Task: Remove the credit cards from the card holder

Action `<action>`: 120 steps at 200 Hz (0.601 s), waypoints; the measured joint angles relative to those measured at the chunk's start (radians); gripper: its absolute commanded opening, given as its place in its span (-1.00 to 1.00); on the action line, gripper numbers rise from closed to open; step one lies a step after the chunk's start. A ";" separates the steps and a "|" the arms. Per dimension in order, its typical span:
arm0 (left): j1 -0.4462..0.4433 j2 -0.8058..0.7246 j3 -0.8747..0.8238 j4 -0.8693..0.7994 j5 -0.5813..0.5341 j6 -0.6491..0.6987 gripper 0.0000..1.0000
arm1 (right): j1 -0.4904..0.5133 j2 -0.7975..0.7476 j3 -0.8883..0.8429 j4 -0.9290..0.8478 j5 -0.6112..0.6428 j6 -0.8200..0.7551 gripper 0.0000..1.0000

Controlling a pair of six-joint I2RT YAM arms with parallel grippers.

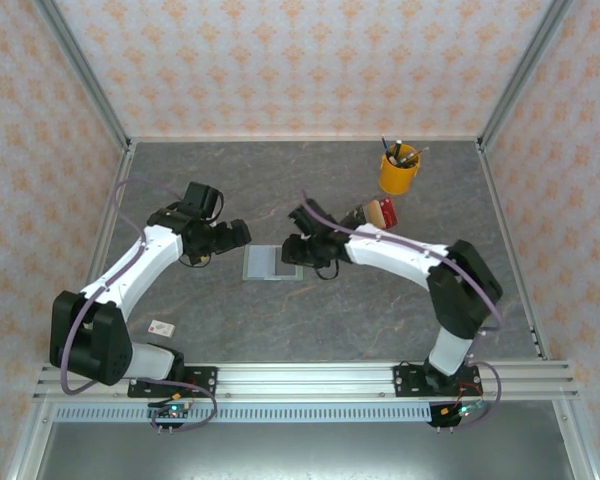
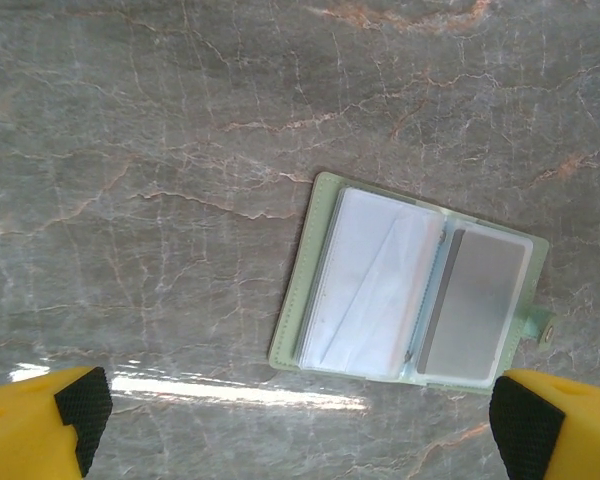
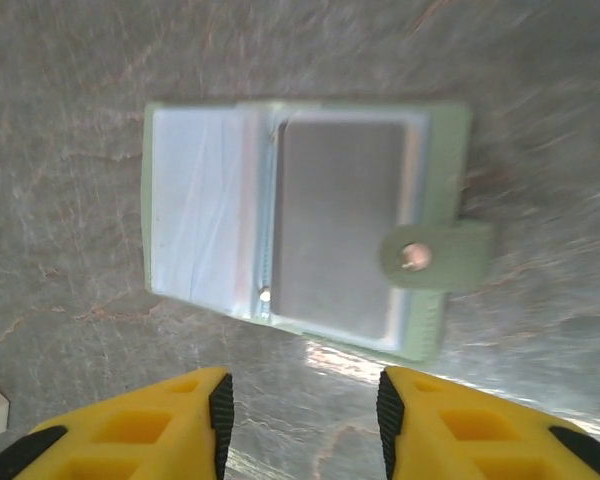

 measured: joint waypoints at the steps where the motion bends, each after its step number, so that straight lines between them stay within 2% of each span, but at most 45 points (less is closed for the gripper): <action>1: 0.000 0.001 0.000 0.001 0.001 -0.001 0.96 | 0.002 0.003 0.000 0.003 0.000 0.002 -0.17; 25: 0.000 0.022 -0.018 0.029 0.010 -0.029 0.91 | 0.049 0.084 0.000 0.057 0.011 0.082 -0.20; 61: 0.000 0.039 -0.034 0.063 0.020 -0.049 0.80 | 0.061 0.171 0.013 0.088 0.037 0.131 -0.22; 97: 0.000 0.058 -0.047 0.097 0.050 -0.064 0.54 | 0.061 0.176 0.037 0.088 0.090 0.142 -0.22; 120: 0.000 0.082 -0.055 0.119 0.074 -0.066 0.44 | 0.061 0.176 0.039 0.083 0.134 0.145 -0.19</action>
